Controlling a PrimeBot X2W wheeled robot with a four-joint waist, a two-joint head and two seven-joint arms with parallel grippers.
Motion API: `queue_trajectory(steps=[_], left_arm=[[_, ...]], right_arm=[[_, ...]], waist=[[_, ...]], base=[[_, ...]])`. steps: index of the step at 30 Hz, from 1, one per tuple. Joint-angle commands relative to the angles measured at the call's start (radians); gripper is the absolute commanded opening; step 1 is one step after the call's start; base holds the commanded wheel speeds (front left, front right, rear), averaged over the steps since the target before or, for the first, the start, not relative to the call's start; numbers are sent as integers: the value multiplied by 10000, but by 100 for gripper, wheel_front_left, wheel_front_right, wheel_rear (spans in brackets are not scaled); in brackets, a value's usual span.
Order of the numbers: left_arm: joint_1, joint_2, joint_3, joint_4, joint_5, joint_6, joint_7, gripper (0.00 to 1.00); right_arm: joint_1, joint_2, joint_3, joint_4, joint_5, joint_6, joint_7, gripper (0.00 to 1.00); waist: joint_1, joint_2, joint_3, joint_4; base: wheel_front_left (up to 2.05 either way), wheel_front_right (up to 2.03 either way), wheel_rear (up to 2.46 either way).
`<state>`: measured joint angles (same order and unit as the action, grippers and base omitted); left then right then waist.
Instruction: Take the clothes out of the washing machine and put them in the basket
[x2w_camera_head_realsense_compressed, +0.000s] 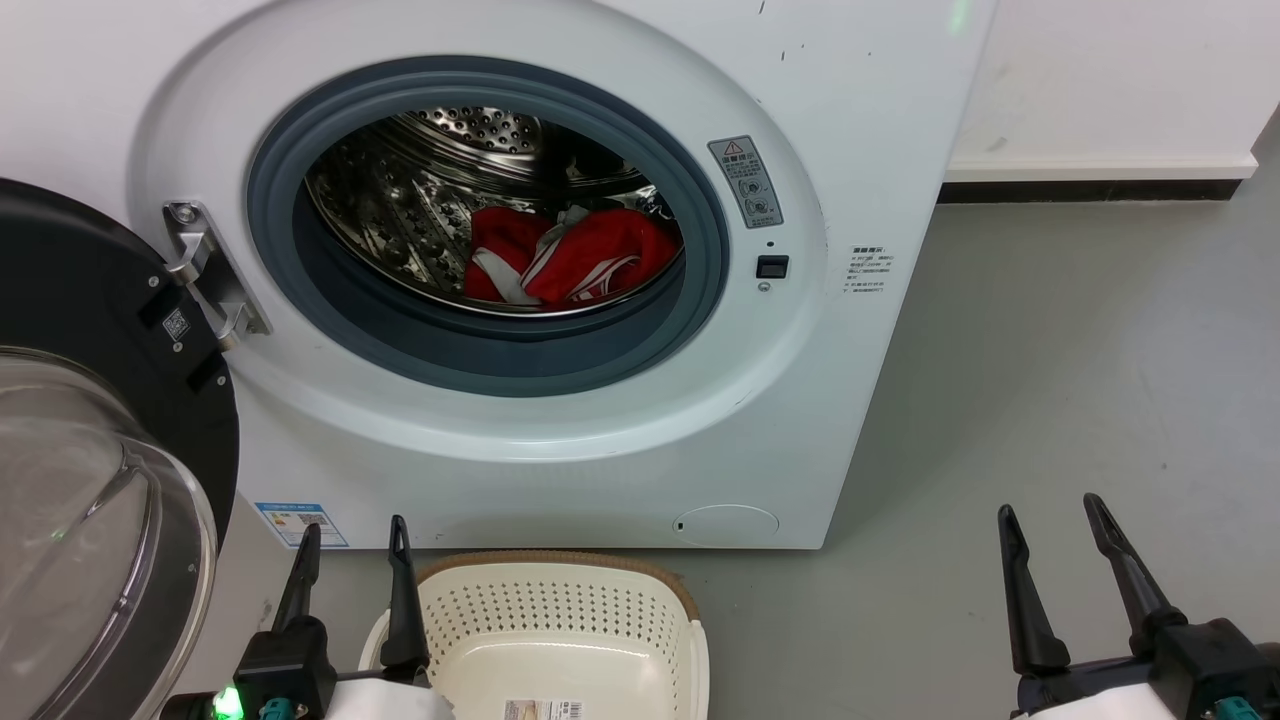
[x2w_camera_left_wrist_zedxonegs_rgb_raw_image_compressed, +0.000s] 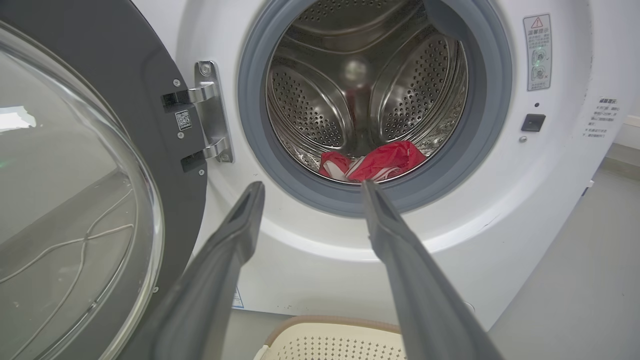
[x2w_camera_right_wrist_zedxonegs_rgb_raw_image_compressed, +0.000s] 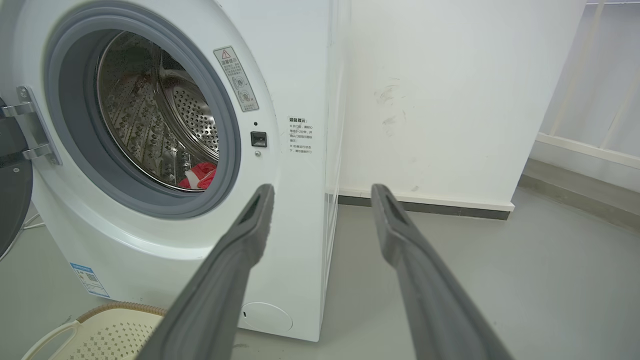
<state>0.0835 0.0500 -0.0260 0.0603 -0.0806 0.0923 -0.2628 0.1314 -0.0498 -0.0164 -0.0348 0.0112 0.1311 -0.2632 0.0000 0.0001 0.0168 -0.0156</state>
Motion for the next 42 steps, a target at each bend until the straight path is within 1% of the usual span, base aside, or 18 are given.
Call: queue_trajectory(steps=[1,13,18,24,25,31,35,42], left_arm=[[96,6,5,1,40,17,-32,100],[-332,6,8,295,-19,-54,-30,100],[-1401,1,106,1128,30,-342,-30,100],[-3706,290,188,2789,216,-775,-28,100],[-4600,441,160,3578,288,-923,-30,100],[-7565,1164,3,6120,492,-1357,36,100],[-9424,1645,-205,7337,665,-1610,503,100],[-12424,2384,-544,8884,822,-1951,1510,100]], right_arm=[[111,-8,7,19,65,-7,-25,100],[-11,-8,42,-85,69,-7,-25,100],[-389,-8,81,-160,115,-7,-25,100],[-891,-7,118,-278,164,-5,-25,100],[-1079,-5,115,-296,194,-7,-25,100],[-1712,-2,169,-409,388,-7,-25,100],[-2166,1,217,-509,603,-7,-25,100],[-2988,7,234,-652,1184,-7,-25,100]], waist=[[0,-1,5,-2],[0,-1,178,-73],[0,-1,694,-270],[0,-1,1666,-627],[0,-1,2003,-767],[0,-1,3190,-1387],[0,-1,4083,-1815],[0,-1,5677,-2497]], base=[[0,0,0],[0,0,0],[0,0,0],[0,0,0],[0,0,0],[0,0,0],[0,0,0],[0,0,0]])
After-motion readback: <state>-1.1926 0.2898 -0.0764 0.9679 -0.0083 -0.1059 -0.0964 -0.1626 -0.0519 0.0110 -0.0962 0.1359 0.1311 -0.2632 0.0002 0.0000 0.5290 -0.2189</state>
